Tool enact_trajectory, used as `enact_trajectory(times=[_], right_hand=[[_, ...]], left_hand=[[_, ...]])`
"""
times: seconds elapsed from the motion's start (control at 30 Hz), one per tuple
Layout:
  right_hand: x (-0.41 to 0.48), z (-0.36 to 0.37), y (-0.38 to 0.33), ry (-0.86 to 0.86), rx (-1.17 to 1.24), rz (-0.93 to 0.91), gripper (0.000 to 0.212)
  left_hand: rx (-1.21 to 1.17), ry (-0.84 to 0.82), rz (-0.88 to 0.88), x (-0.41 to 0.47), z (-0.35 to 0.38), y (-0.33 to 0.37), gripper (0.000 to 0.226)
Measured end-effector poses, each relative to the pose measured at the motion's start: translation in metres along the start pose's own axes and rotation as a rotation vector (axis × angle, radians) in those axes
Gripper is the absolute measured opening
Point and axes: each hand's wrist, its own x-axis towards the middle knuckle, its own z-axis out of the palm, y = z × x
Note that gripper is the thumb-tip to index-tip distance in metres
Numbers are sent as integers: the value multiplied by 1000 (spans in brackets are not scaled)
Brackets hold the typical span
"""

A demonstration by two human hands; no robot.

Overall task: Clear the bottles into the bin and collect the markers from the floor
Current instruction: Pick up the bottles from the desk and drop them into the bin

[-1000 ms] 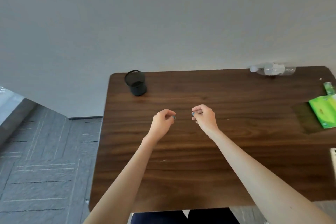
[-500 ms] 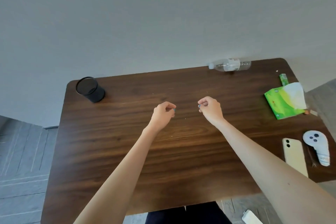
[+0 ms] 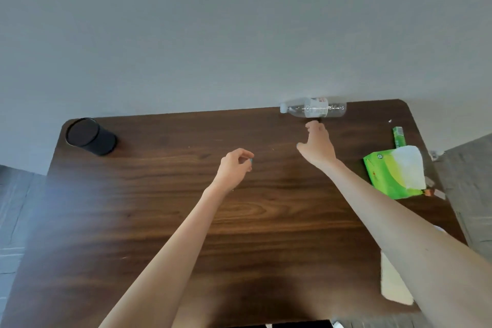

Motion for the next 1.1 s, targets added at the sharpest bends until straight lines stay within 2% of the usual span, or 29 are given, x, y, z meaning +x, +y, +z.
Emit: enact_trajectory(times=[0.1, 0.27, 0.43, 0.6, 0.67, 0.8, 0.93, 1.0, 1.1], right_hand=[[35, -22, 21, -36, -216, -45, 69], [91, -40, 52, -110, -336, -98, 90], [126, -30, 70, -121, -410, -175, 89], [129, -17, 78, -6, -555, -285, 75], [120, -10, 79, -47, -528, -299, 72], [89, 12, 69, -189, -305, -265, 74], [49, 40, 47, -250, -180, -268, 77], [28, 53, 34, -275, -135, -298, 74], [-2, 74, 12, -307, -175, -411, 70]], left_hand=[[-16, 31, -34, 13, 25, 16, 19], [-26, 95, -95, 29, 53, 28, 18], [-29, 133, -165, 34, 68, 18, 18], [-20, 155, -211, 38, 74, 10, 15], [-27, 158, -222, 39, 77, 9, 15], [-51, 183, -242, 35, 75, 1, 17], [-71, 272, -280, 17, 62, -13, 18], [-59, 358, -308, 3, 52, -23, 27], [30, 480, -263, -25, 32, -38, 70]])
